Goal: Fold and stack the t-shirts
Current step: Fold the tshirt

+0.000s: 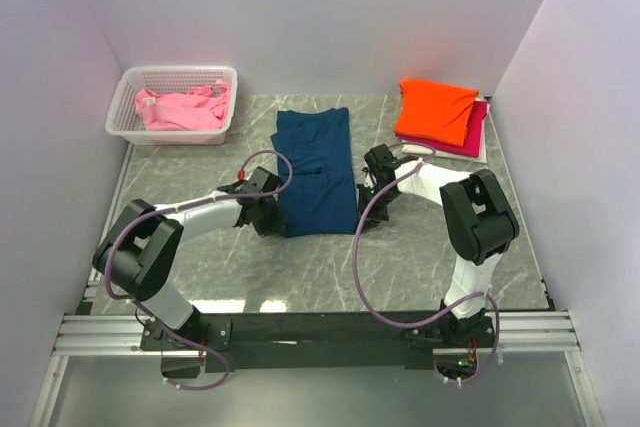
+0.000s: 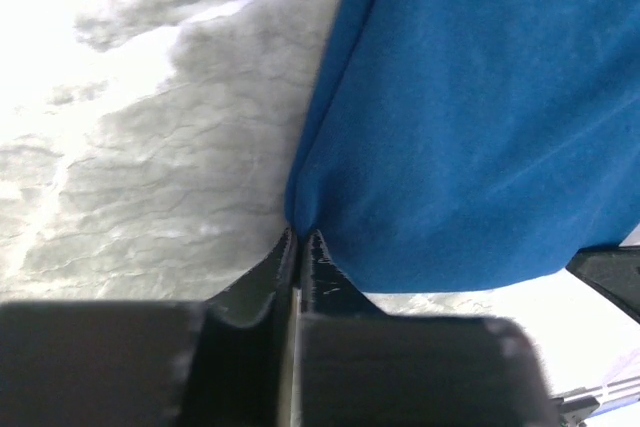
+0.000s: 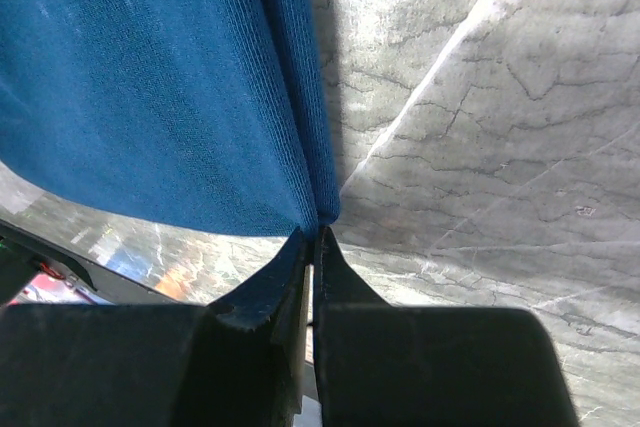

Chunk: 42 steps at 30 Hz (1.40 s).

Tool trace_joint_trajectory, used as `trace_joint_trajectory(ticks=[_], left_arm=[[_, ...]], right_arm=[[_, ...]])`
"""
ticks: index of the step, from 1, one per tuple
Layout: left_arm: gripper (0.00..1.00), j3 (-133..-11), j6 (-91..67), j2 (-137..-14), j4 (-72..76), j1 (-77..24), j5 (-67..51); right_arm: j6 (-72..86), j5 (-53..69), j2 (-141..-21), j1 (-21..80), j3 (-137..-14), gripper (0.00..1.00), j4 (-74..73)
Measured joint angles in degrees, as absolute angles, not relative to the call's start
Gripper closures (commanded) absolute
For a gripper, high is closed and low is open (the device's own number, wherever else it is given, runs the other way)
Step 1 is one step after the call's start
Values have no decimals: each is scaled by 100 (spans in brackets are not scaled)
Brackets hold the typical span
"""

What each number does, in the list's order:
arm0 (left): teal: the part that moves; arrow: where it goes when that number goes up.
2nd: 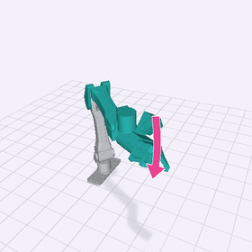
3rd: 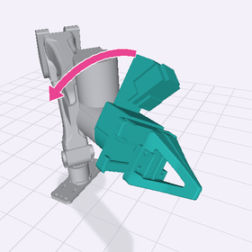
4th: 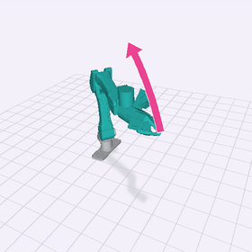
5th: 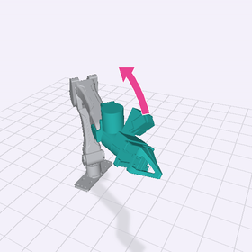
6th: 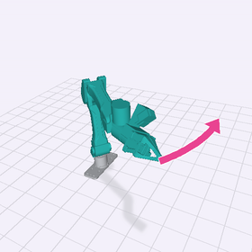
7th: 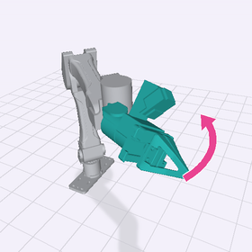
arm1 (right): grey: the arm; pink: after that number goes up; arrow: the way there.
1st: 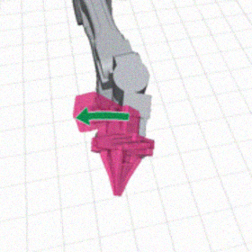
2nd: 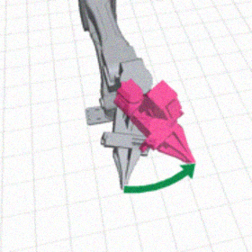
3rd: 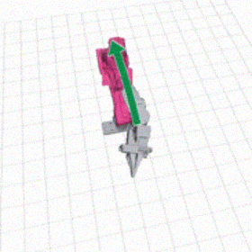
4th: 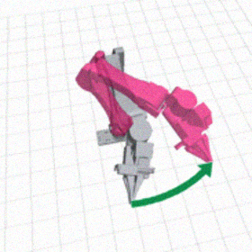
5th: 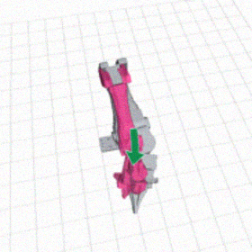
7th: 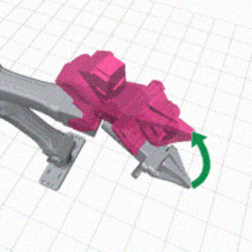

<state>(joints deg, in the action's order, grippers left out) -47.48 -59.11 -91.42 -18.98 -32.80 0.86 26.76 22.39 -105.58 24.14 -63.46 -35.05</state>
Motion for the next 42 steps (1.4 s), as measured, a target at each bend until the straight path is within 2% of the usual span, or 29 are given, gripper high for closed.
trace_joint_trajectory(ticks=[7,15,24,33,42], left_arm=[[100,-4847,-5754,-9198,-1925,-3282,14],[100,-5210,-5319,-8910,-2683,-3295,51],[100,-5205,-5304,-7734,-3249,-3374,-397],[100,-5068,-5717,-6901,-3896,-4117,-744],[100,-5068,-6180,-6095,-4263,-4209,-928]], right_arm=[[2637,2189,-10558,2414,-6399,100,-3610],[2469,2012,-10291,2423,-6462,100,-4001],[2241,1717,-9135,2460,-6455,100,-4788],[2226,1632,-7946,2484,-6112,100,-5655],[2596,1610,-6893,2591,-5992,100,-6342]])
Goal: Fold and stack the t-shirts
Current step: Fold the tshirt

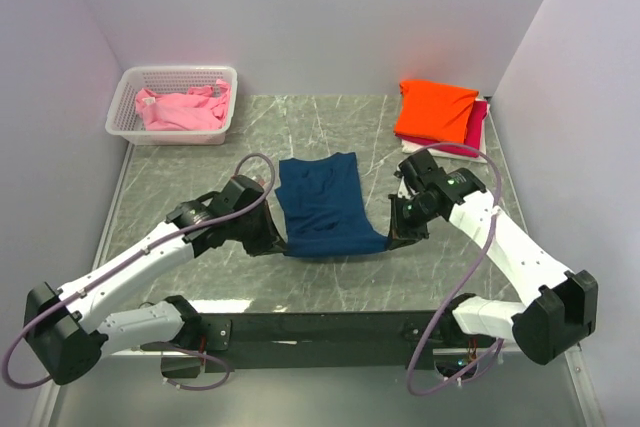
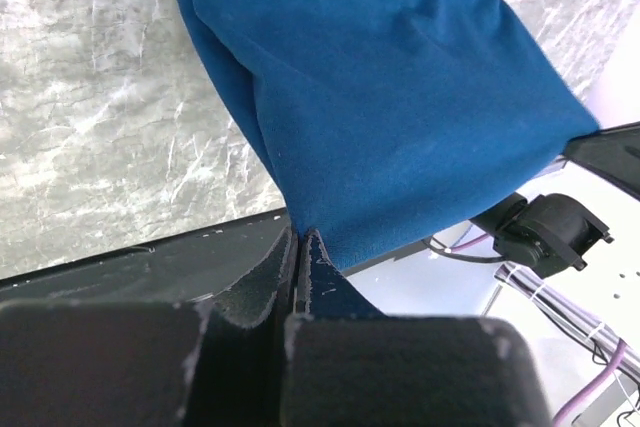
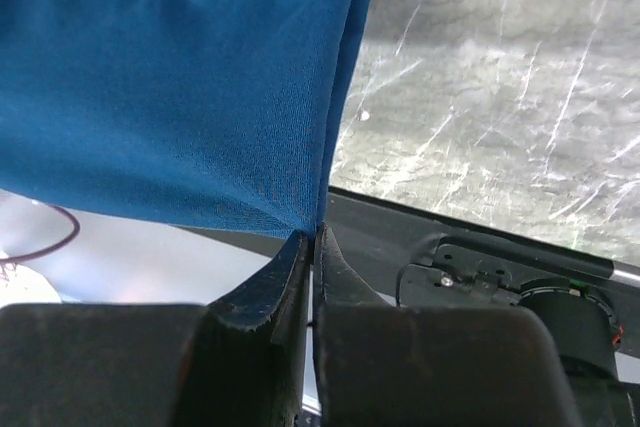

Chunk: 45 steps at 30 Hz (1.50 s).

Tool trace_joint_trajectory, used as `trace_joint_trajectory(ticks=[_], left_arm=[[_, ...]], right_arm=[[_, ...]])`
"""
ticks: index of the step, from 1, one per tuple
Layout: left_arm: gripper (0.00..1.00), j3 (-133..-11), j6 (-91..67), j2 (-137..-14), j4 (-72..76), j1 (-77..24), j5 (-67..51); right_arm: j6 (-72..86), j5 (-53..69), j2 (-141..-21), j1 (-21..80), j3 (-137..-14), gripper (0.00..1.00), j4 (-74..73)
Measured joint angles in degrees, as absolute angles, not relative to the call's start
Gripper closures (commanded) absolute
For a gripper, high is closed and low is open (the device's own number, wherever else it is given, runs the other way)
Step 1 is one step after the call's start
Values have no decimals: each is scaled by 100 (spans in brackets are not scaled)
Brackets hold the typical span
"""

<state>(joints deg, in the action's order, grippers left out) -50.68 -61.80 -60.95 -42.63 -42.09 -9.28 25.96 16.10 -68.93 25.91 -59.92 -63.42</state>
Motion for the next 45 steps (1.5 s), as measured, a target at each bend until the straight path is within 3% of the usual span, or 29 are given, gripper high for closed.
trace_joint_trajectory(ticks=[10,45], left_arm=[[100,-5181,-6062,-6735,-4071,-4040,-880],[100,-7415,-4034,-9548,-3498,-1678,-2182]], right_arm=[[2823,1140,-7741,2587,-6984,100,-6414],[2908,537,-11087,2206,-10949,100,-6436]])
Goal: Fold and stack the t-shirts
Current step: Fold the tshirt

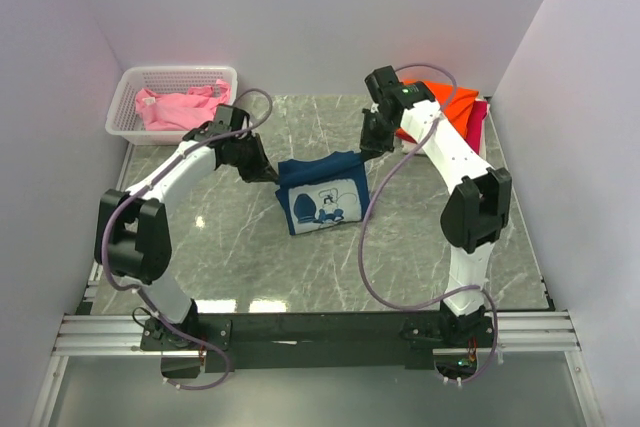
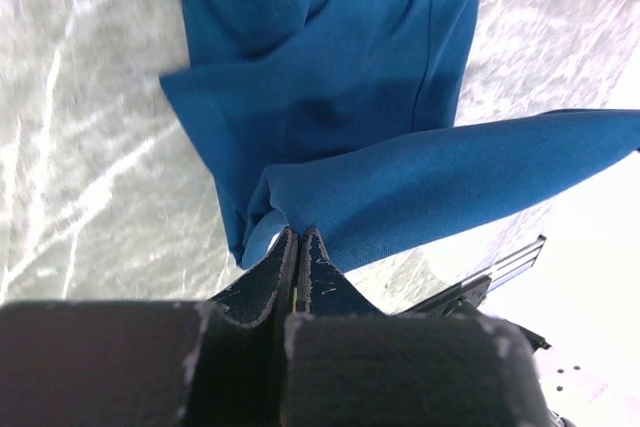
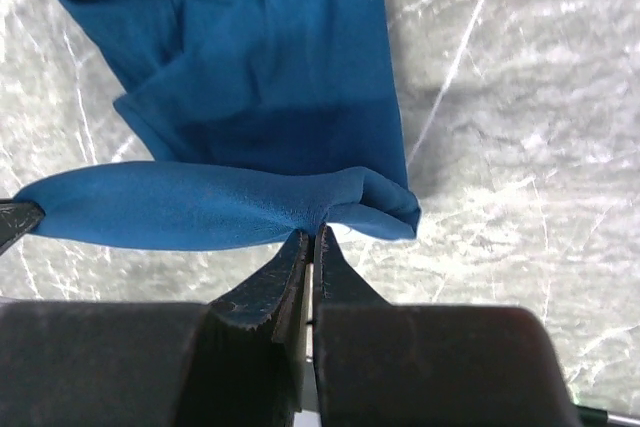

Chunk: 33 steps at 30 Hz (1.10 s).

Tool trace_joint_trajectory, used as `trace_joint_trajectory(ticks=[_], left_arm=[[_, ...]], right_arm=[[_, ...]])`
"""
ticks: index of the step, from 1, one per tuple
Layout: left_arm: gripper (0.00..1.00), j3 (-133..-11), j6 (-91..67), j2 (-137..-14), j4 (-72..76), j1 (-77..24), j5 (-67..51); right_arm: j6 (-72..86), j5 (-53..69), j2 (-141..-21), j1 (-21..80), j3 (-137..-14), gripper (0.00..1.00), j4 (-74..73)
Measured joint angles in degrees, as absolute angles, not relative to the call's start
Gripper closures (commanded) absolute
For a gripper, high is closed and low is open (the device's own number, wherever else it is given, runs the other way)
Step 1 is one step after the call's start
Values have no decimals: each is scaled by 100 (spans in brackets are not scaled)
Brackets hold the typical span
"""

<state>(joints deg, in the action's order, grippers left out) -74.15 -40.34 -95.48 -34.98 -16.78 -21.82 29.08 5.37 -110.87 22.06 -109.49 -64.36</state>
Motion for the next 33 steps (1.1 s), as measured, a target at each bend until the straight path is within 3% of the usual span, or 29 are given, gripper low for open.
trace_joint_trajectory(ticks=[12,33], left_arm=[[100,-8296,-3706,-10516,-3524,-1245,-2615],[100,-8967,-3514,-11754,-3350,-976,-3131]], right_arm=[[3022,587,-11961,2112,-11937,100,-6504],[3212,674,-12709,1992,-12119,100,-6324]])
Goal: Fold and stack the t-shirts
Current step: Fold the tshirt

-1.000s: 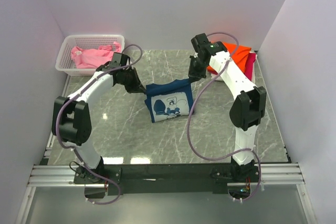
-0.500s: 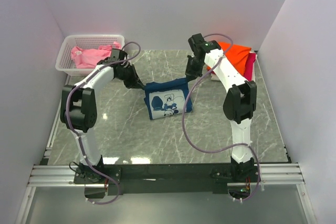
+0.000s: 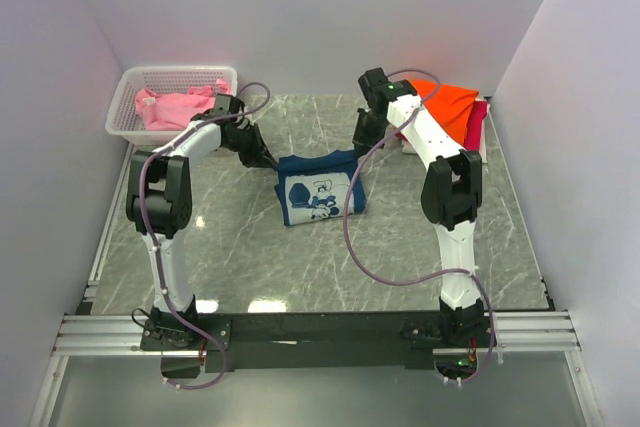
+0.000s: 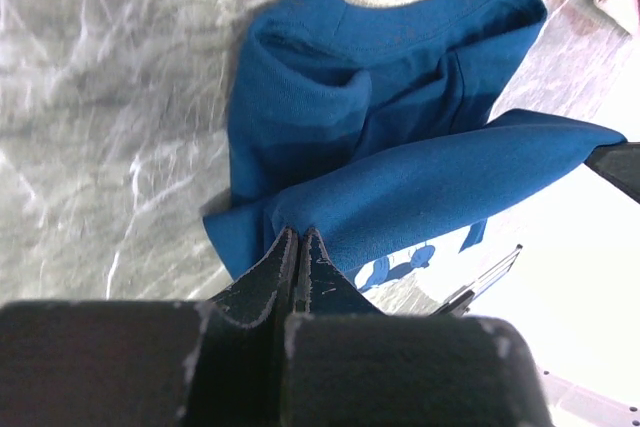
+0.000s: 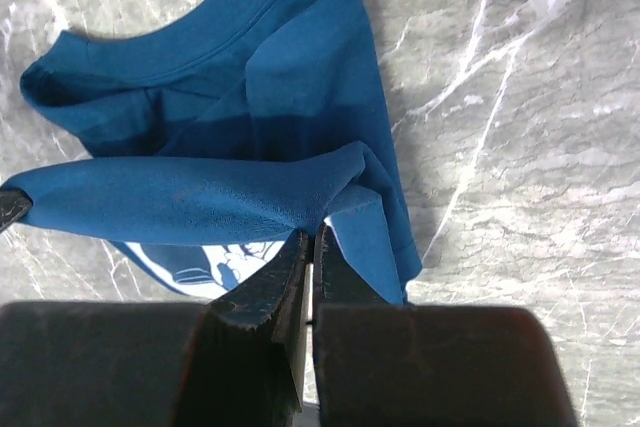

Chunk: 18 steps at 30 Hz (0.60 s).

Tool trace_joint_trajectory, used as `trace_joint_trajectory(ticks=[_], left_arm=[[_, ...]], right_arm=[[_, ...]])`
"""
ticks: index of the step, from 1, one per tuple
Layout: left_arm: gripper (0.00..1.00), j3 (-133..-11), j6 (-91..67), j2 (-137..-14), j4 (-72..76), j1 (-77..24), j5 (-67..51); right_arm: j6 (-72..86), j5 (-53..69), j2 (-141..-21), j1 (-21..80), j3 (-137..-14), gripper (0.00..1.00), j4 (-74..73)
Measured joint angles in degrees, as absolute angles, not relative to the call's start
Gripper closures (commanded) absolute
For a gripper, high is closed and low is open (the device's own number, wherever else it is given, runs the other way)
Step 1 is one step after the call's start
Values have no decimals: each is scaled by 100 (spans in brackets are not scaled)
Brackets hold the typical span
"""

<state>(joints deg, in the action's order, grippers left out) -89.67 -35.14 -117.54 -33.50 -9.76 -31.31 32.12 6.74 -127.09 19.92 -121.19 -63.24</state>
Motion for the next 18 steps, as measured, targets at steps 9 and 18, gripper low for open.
trace_joint_trajectory(ticks=[9,18], left_arm=[[40,-9061,-3730,-11990,-3168,-913,-2969],[31,-8853,-3881,-11749,-2687,-788,-2534]], right_arm=[[3173,784,-13023,1865,-12453,50,-6195],[2939,915,-12606,1693,-11622,47,-5419]])
